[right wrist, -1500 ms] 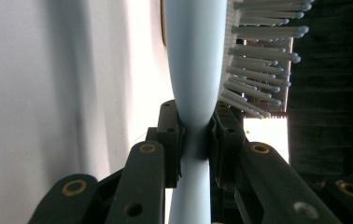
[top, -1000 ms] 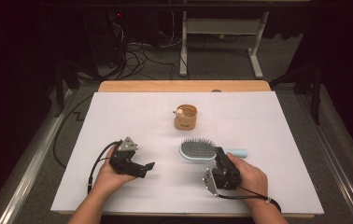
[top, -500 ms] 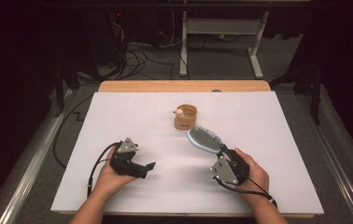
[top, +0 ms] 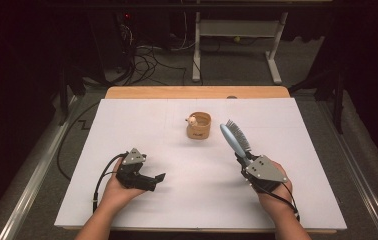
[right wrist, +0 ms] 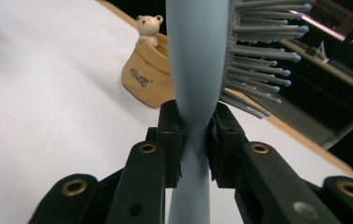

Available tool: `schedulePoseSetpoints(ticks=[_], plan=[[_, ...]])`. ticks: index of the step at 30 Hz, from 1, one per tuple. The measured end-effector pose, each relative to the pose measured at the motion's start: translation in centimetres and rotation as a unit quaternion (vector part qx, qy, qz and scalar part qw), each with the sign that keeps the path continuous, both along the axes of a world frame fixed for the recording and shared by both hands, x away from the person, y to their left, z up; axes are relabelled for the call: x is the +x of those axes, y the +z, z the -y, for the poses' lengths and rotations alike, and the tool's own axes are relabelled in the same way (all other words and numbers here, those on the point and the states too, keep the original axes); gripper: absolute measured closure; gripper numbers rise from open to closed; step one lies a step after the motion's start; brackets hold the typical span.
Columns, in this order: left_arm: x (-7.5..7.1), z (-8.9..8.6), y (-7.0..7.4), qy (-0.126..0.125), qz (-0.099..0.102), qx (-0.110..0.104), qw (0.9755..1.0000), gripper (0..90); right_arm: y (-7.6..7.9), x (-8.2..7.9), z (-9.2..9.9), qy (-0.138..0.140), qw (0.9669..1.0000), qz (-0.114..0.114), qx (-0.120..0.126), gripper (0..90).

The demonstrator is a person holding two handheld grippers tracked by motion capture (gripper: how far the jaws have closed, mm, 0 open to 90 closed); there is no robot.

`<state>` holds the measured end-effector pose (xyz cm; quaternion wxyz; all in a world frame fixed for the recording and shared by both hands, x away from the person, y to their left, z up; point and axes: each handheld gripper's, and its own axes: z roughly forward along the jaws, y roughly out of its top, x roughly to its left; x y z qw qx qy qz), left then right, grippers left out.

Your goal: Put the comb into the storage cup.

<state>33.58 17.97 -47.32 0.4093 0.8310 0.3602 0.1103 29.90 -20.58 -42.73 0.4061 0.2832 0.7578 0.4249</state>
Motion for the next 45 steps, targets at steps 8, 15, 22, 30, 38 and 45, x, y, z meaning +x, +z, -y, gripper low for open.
schedulePoseSetpoints(ticks=[8,15,22,30,38,45], plan=[[-0.1,-0.1,0.1,0.003,0.003,0.004,1.0000,0.0,0.1,0.5,1.6,0.000,0.9967,-0.026,0.077,77.9],[-0.2,-0.3,0.1,0.005,0.005,0.002,1.0000,0.0,0.0,0.7,2.2,0.002,0.9925,-0.041,0.115,77.9],[-0.2,-0.4,0.1,0.006,0.005,-0.001,1.0000,0.0,-0.1,0.9,2.5,0.004,0.9891,-0.053,0.137,77.9],[-0.3,-0.4,0.1,0.007,0.008,-0.002,0.9999,0.0,-0.2,1.0,3.0,0.009,0.9832,-0.062,0.171,77.9],[-0.5,-0.4,0.1,0.008,0.012,0.001,0.9999,0.0,-0.4,1.2,3.6,0.004,0.9774,-0.068,0.200,77.9],[-0.6,-0.6,0.1,0.008,0.015,0.004,0.9998,0.0,-0.4,1.3,3.5,0.003,0.9774,-0.068,0.200,77.9]])
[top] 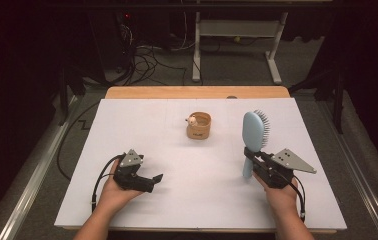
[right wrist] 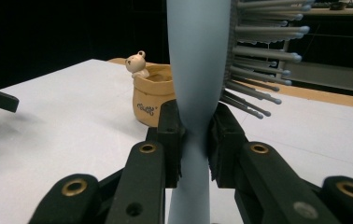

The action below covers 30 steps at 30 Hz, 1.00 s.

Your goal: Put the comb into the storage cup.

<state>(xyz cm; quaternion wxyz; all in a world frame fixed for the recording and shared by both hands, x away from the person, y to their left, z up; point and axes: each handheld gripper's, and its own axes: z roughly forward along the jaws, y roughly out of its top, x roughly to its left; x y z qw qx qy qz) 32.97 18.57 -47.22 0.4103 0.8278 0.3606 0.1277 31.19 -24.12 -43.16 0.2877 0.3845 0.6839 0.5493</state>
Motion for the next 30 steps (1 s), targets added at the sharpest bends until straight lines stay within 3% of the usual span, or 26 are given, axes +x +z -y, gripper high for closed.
schedulePoseSetpoints(ticks=[30], plan=[[-0.3,-0.8,0.2,0.004,0.001,-0.009,0.9999,0.0,0.7,0.9,-1.7,0.006,0.9999,0.015,-0.003,77.9]])
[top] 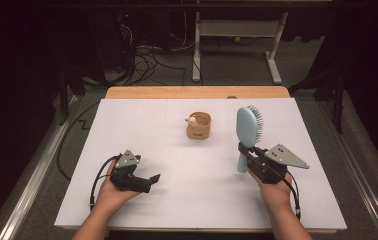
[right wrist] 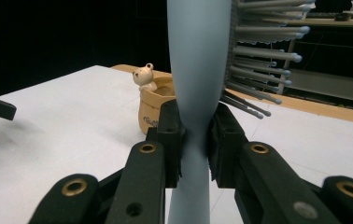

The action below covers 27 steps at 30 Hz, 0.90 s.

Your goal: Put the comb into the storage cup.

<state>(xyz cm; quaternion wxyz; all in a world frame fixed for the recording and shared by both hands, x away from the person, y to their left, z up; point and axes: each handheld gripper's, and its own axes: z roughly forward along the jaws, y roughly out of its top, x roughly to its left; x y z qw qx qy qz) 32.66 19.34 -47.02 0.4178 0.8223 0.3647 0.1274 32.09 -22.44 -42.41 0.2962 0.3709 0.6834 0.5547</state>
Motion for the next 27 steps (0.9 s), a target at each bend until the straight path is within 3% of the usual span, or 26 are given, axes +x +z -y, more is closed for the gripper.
schedulePoseSetpoints(ticks=[7,20,27], plan=[[-0.1,0.3,-0.1,-0.007,-0.002,0.005,1.0000,0.0,0.6,1.0,-0.8,0.000,1.0000,0.003,-0.005,77.9],[-0.1,0.3,-0.2,-0.012,-0.005,0.000,0.9999,0.0,3.0,3.3,-2.3,-0.001,0.9998,0.018,0.009,77.9],[0.0,0.3,-0.2,-0.015,-0.007,-0.001,0.9999,0.0,3.4,4.1,-3.1,0.000,0.9997,0.020,0.012,77.9]])
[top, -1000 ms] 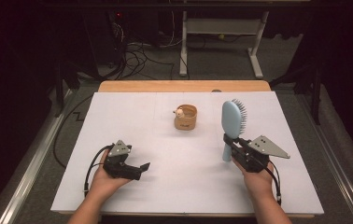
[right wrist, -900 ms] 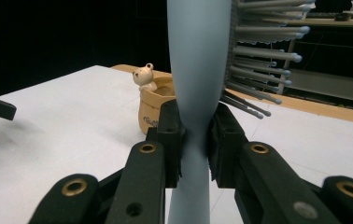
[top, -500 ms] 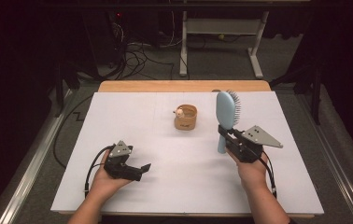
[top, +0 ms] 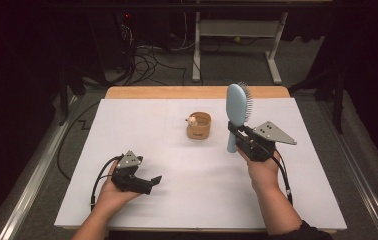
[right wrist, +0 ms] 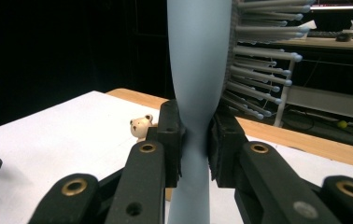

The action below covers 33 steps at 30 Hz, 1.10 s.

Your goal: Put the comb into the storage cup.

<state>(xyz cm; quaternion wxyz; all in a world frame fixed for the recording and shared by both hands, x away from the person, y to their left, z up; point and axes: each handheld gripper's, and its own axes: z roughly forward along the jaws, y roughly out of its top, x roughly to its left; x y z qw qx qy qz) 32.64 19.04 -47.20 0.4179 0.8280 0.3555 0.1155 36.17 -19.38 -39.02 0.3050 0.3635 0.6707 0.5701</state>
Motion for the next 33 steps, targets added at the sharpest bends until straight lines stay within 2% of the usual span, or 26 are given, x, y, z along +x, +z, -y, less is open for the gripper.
schedulePoseSetpoints(ticks=[9,18,25,33], plan=[[0.0,-0.1,0.1,-0.001,0.001,-0.002,1.0000,0.0,0.2,0.8,-0.7,0.000,1.0000,-0.001,0.003,77.9],[0.1,-0.1,0.1,0.002,0.000,-0.006,1.0000,0.0,1.3,1.9,-1.6,-0.001,1.0000,0.008,0.000,78.0],[0.1,-0.2,0.1,-0.002,0.000,-0.005,1.0000,0.0,1.8,2.6,-2.5,0.002,0.9999,0.014,0.007,78.0],[0.0,-0.2,0.2,-0.001,0.001,-0.009,1.0000,0.0,1.9,3.7,-3.6,0.003,0.9998,0.011,0.014,78.0]])
